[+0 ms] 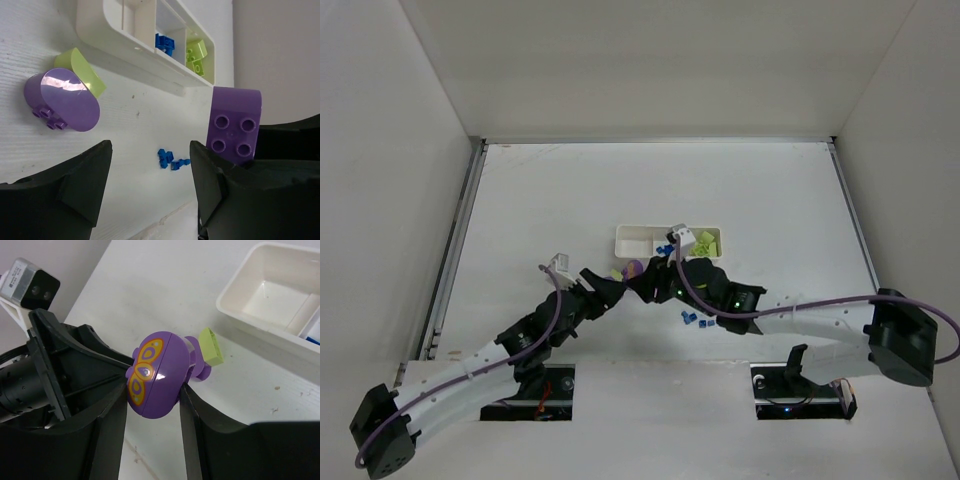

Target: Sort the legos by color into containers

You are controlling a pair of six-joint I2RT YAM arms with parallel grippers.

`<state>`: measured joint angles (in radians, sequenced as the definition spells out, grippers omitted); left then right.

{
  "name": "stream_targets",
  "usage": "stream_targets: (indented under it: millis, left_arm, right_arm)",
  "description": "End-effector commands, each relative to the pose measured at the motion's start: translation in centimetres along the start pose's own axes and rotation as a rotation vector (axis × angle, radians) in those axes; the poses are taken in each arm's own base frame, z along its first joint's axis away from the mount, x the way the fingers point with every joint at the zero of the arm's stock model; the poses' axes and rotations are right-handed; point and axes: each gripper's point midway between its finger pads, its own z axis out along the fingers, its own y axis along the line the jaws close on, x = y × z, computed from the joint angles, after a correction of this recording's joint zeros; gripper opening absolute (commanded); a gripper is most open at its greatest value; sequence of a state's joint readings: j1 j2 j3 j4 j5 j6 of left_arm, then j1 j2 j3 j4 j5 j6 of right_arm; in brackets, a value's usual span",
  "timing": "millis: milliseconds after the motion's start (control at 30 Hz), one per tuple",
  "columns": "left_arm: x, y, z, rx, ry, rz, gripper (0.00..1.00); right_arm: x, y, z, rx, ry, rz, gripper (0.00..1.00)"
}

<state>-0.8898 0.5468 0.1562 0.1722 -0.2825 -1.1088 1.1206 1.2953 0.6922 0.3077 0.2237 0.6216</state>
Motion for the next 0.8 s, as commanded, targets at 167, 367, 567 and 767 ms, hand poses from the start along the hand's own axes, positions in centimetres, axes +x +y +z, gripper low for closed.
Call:
stream_targets:
  millis: [167, 367, 567, 767]
  left_arm:
    - [-2.6, -5.9, -1.1, 0.22, -0.066, -0.148, 0.62]
    - [-2.6, -7.8, -0.9, 0.255, -0.043, -0.162, 0.63]
    - [-3.0, -9.3, -1.8, 0.313, -0.049, -0.182, 0.62]
    - [-3.1, -8.6, -2.3, 0.301, -0.052, -0.182, 0.62]
  right_arm:
    - [-0.3, -0.3, -1.1, -0.022, -0.029, 0.024, 0.3]
    - [0.5, 0.1, -0.5, -0.037, -0.011, 0.012, 0.3]
    - [1.5, -0.8, -0.1, -0.014, 0.0, 0.024, 0.29]
    - [0.5, -2.8, -0.5, 0.027, -0.047, 0.062, 0.3]
